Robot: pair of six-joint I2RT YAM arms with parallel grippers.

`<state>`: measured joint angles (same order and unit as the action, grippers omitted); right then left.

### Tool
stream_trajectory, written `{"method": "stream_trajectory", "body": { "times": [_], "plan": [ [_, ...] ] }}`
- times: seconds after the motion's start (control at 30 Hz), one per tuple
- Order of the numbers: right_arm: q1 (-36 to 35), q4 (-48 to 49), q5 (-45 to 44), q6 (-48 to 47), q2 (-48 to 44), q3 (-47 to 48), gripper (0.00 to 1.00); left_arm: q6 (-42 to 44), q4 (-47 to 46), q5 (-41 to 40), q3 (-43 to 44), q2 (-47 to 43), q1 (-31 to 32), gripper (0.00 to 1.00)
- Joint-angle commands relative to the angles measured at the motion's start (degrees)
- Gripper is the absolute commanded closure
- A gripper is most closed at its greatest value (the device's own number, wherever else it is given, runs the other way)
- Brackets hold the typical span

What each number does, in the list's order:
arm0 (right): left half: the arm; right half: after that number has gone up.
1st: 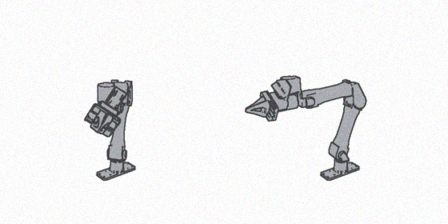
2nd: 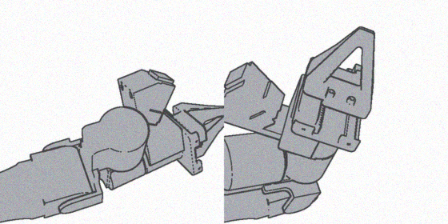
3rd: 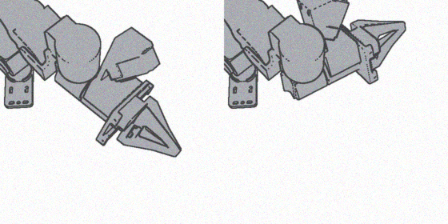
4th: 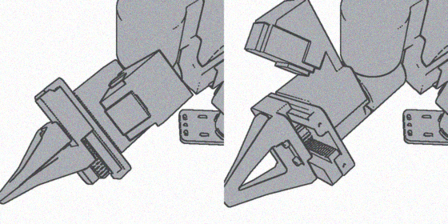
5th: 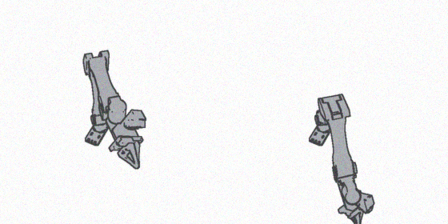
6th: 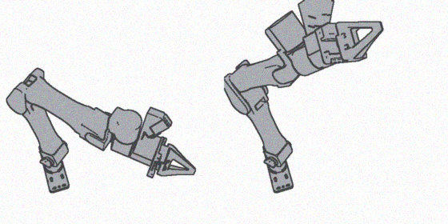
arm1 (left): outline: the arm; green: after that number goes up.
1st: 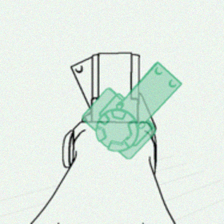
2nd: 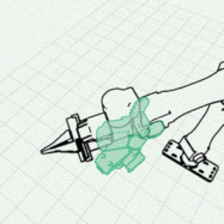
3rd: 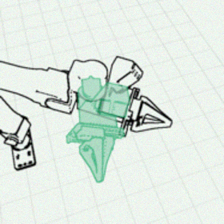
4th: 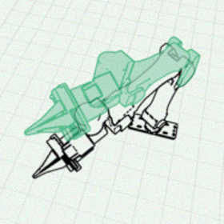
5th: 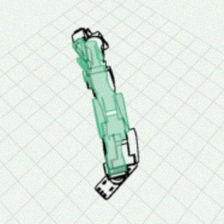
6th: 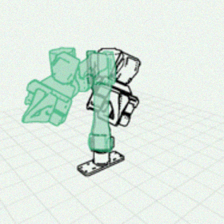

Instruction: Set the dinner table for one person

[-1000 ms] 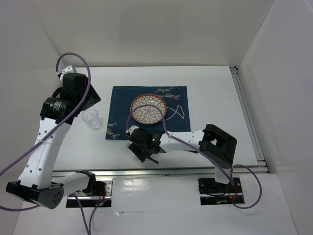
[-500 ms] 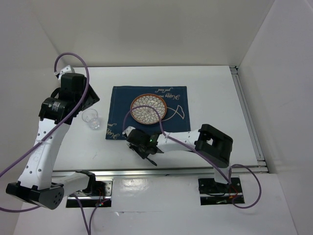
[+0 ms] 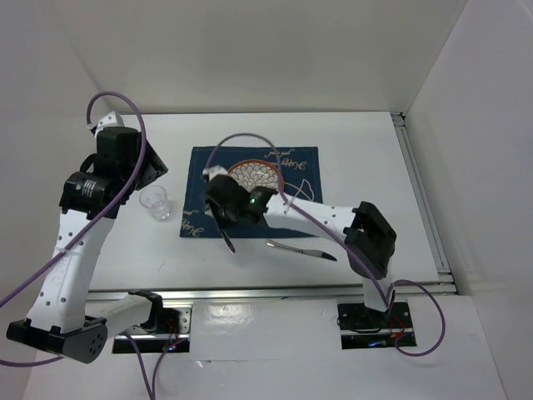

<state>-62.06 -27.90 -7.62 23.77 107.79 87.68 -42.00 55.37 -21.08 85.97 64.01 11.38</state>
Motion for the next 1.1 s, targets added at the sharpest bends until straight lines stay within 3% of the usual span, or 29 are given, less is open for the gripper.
{"method": "stream_trajectory", "body": {
  "times": [0.0,0.3,0.4,1.07],
  "plan": [
    [6.4,-2.2,-1.4,13.5,7.1,8.5,1.00,1.0,-1.4,0.4,3.3,-2.6,-0.8,0.33],
    [12.6,-5.1,0.1,25.3,25.8,34.9,1.00,0.4,-1.4,1.6,2.7,-4.3,-0.8,0.33],
    [13.1,-4.6,-0.5,26.6,29.5,38.6,1.00,0.4,-1.4,2.1,2.2,-4.3,-0.8,0.33],
    [15.3,-2.9,4.4,28.8,37.8,40.7,1.00,2.0,-1.4,1.0,2.2,-4.3,-0.8,0.31]
  ]
}}
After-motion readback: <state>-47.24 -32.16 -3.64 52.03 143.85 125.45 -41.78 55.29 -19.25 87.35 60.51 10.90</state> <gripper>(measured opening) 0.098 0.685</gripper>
